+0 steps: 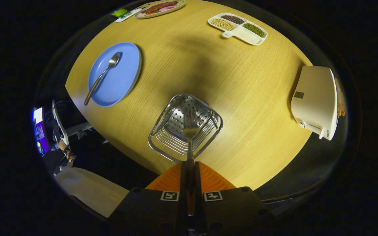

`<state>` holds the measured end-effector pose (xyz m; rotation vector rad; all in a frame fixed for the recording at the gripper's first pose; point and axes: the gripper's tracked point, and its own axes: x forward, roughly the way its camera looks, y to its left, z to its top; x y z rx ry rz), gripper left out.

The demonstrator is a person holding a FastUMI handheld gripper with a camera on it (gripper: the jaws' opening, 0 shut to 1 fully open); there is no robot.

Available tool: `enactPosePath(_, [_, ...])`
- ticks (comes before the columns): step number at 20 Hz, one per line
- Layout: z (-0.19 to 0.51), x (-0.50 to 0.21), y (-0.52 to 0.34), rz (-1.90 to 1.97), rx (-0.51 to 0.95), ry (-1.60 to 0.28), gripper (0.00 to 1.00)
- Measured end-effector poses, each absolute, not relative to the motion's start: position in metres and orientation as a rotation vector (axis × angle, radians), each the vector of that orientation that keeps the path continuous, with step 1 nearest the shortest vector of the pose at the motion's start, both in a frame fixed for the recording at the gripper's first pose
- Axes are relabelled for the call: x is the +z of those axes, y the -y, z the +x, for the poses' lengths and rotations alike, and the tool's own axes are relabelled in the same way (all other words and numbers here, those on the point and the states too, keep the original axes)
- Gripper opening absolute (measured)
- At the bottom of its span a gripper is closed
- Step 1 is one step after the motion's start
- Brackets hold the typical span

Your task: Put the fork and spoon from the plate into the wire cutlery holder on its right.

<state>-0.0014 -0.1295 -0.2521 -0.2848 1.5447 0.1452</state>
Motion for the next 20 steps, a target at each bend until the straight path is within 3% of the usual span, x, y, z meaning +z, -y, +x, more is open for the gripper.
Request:
enactPosePath(2, [0.005,-0.246,0.126,-0.260,0.147,-1.503,0.19])
enactPosePath(4, [0.009,-0.238,0.120,-0.223,0.161,-1.450,0.39])
enactPosePath(7, [0.012,-0.219,0.103,-0.137,0.180,-1.346,0.89])
enactPosePath(9, [0.011,-0.204,0.088,-0.083,0.203,-1.266,0.99])
enactPosePath(15, [0.009,-0.157,0.051,-0.090,0.213,-0.967,1.00])
enactPosePath(20, [-0.010,-0.147,0.005,-0.144,0.238,-0.864,1.00])
